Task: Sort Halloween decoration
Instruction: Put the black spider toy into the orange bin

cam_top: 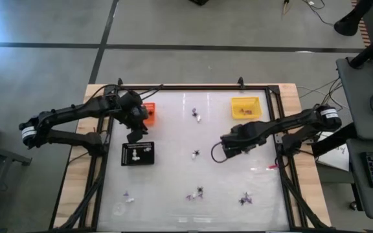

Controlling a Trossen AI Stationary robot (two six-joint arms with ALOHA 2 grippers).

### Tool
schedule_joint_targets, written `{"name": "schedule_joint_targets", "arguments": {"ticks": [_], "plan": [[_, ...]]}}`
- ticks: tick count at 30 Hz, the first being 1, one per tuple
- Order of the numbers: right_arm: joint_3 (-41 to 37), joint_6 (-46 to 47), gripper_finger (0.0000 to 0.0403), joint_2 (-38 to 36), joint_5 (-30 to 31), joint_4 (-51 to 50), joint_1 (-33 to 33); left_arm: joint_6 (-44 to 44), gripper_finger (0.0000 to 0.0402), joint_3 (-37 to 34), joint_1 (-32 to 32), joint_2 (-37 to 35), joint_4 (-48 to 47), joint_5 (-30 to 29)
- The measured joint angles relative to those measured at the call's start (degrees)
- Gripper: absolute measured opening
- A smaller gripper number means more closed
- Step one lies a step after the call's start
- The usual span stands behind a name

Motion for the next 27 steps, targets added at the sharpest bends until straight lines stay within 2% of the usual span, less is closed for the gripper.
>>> {"name": "schedule_joint_targets", "arguments": {"ticks": [5,11,21,27], "plan": [[-1.5,3.7,0.0128,-0.9,0.0,-0.7,1.9,1.0,0.0086,0.0,0.0,0.0,0.0,0.0],[-7.1,10.4,0.0116,-3.9,-0.2,-0.3,2.2,1.0,0.0086,0.0,0.0,0.0,-0.3,0.0],[-17.0,14.4,0.01,-10.3,-1.6,10.0,2.2,1.0,0.0086,0.0,0.0,0.0,-0.4,0.0],[-20.9,14.1,0.0117,-10.7,-2.0,16.3,2.2,0.6,0.0086,0.0,0.0,0.0,-0.4,0.0]]}}
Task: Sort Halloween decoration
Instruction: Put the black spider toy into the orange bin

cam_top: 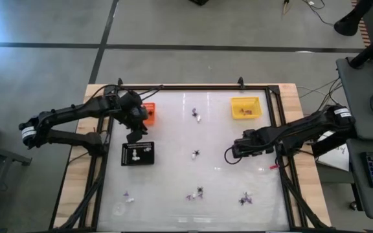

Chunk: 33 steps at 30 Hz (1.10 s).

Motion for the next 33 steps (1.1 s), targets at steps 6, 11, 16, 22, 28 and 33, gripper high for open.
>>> {"name": "schedule_joint_targets", "arguments": {"ticks": [6,11,16,22,28,33], "plan": [[-2.1,0.6,0.0143,0.2,0.5,1.4,0.0,-0.9,0.0086,0.0,0.0,0.0,-0.1,0.0],[-3.6,1.1,0.0161,0.2,2.6,2.7,-0.7,-0.9,0.0086,0.0,0.0,0.0,-0.1,0.0],[-4.2,-1.5,0.0167,0.2,3.3,6.3,-3.0,-1.0,0.0086,0.0,0.0,0.0,-0.1,0.0],[-4.7,-3.1,0.0166,0.2,3.0,6.4,-5.9,-1.1,0.0086,0.0,0.0,0.0,-0.1,0.0],[-5.4,-3.5,0.0142,1.0,2.9,6.8,-7.4,-1.2,0.0086,0.0,0.0,0.0,-0.1,0.0],[-6.6,-3.6,0.0106,3.4,2.0,9.2,-8.3,-1.2,0.0086,0.0,0.0,0.0,-0.1,0.0]]}}
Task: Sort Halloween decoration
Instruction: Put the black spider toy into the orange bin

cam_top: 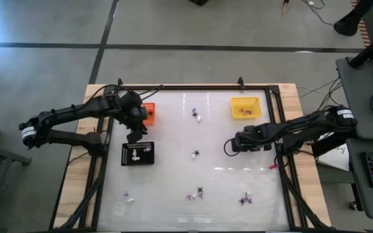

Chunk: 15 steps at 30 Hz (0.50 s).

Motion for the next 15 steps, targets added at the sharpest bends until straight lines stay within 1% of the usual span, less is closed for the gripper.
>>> {"name": "schedule_joint_targets", "arguments": {"ticks": [8,15], "plan": [[-0.3,-0.2,0.0016,1.8,-0.5,1.6,0.0,0.0,0.0086,0.0,0.0,0.0,-0.1,0.0],[0.2,-0.2,0.0009,-0.5,-1.4,1.3,0.0,0.0,0.0086,0.0,0.0,0.0,-0.9,0.0]]}}
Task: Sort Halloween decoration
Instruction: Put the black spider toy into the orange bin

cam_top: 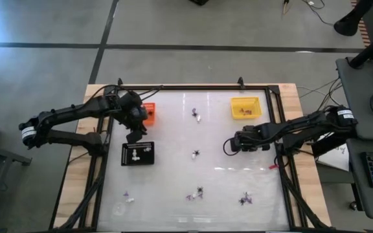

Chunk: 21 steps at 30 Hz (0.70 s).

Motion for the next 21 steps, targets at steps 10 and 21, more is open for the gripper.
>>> {"name": "schedule_joint_targets", "arguments": {"ticks": [10,21], "plan": [[7.6,-0.2,0.0009,-5.0,0.0,-3.5,4.5,0.0,0.0086,0.0,0.0,0.0,-0.1,0.0],[12.2,-1.3,0.0009,-4.5,7.7,-5.5,6.5,0.3,0.0086,0.0,0.0,0.0,-0.1,0.0]]}}
